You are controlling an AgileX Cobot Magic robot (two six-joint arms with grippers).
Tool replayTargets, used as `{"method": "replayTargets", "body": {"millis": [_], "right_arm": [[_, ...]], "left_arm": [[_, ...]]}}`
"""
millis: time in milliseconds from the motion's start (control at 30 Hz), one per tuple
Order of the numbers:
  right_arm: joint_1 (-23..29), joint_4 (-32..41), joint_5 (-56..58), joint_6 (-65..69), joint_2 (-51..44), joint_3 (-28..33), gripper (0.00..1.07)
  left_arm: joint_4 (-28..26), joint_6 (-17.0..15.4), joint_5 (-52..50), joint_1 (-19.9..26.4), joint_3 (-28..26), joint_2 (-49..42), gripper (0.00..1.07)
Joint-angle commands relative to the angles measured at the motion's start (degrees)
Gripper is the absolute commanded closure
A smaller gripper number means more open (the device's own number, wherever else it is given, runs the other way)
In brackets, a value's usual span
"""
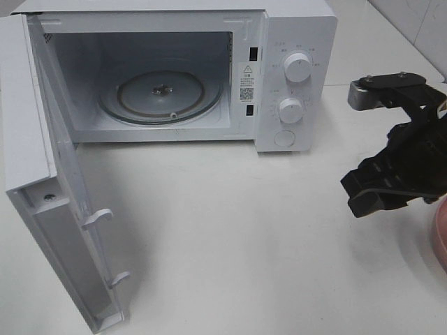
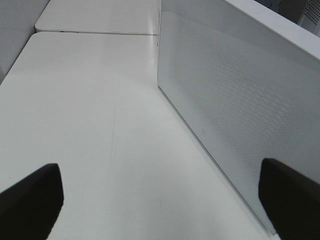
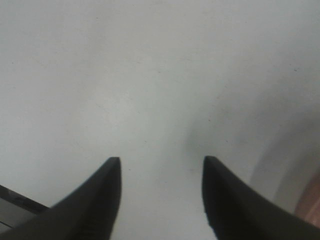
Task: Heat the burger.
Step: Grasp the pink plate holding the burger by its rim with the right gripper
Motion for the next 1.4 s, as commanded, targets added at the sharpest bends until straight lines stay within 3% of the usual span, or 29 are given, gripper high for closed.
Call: {"method": "replayTargets", "body": {"millis": [33, 67, 100, 200, 667, 1400], "right_arm": [[-1.9, -2.3, 2.0, 0.5, -1.1, -0.1, 0.32], [-3.3, -3.5, 3.5, 0.5, -1.2, -0.1, 0.18], [-3.9, -4.1, 4.2, 0.5, -1.1, -0.1, 0.12], [-6.6, -5.6, 5.7, 0.9, -1.1, -0.1, 0.05], [-14.8, -11.2, 3.7, 6.1, -0.3, 3.3, 0.13], [-15.6, -17.2, -4.8, 14.0, 12.9, 4.2, 0.18]], "left_arm": [[0.0, 0.1, -0.6, 0.1, 0.2, -1.1, 0.09], [0.0, 0.1, -0.6, 0.1, 0.2, -1.1, 0.09], [0.0, 0.1, -0.6, 0.1, 0.2, -1.1, 0.09], [0.0, 0.1, -0.6, 0.1, 0.2, -1.1, 0.09], [0.0, 0.1, -0.6, 0.1, 0.2, -1.1, 0.09], [-0.1, 0.1, -0.6, 0.1, 0.2, -1.1, 0.09]]}}
